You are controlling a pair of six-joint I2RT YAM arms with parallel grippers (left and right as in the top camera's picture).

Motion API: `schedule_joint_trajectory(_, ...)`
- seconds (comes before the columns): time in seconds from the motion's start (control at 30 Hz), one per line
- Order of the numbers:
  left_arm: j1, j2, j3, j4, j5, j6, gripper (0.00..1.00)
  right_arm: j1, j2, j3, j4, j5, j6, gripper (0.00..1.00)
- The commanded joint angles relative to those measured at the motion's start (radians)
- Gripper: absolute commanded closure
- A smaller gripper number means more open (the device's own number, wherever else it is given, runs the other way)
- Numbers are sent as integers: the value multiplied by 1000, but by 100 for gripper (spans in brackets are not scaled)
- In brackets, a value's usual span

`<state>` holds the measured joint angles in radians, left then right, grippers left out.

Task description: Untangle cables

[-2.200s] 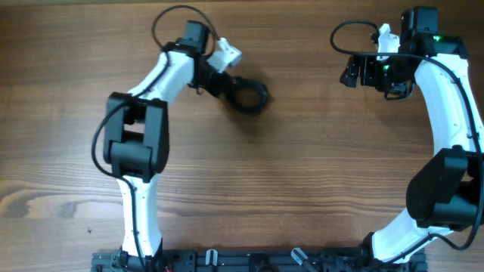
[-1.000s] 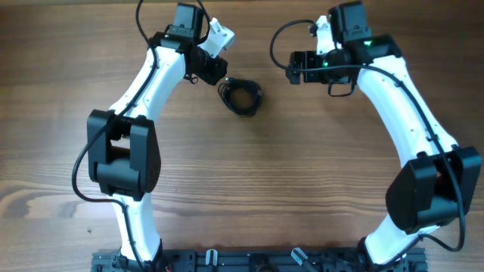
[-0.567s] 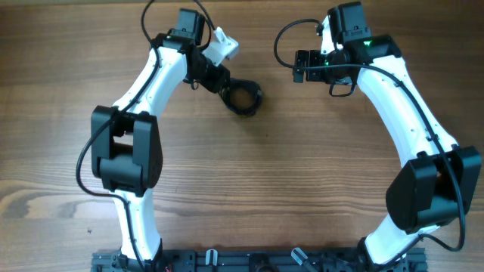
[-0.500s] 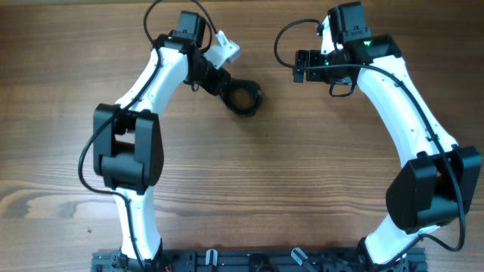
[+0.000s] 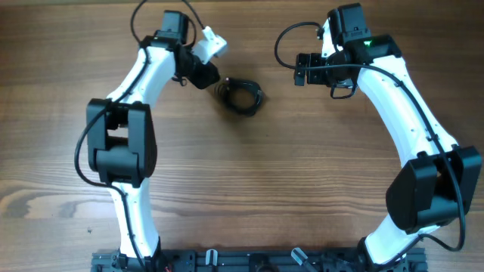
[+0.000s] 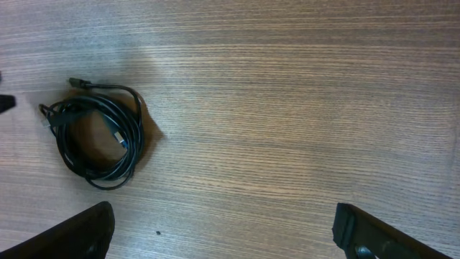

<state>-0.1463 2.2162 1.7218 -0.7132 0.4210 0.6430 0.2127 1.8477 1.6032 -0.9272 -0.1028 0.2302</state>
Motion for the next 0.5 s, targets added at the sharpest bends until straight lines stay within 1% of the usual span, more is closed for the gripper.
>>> schedule_joint_trajectory(0.0,27,31,10,-29,63,36,62,-5,27,-8,-1,16,-14,0)
schedule_joint_trajectory(0.07,29,33,10,-44,115,57,62,-5,27,-8,0,16,-14,0)
schedule_joint_trajectory(0.13,25,40,10,-41,134,57,62,-5,27,-8,-1,8,-14,0)
schedule_joint_trajectory(0.47,-1,53,10,-38,170,57,62,-5,27,-8,-1,-2,-14,0)
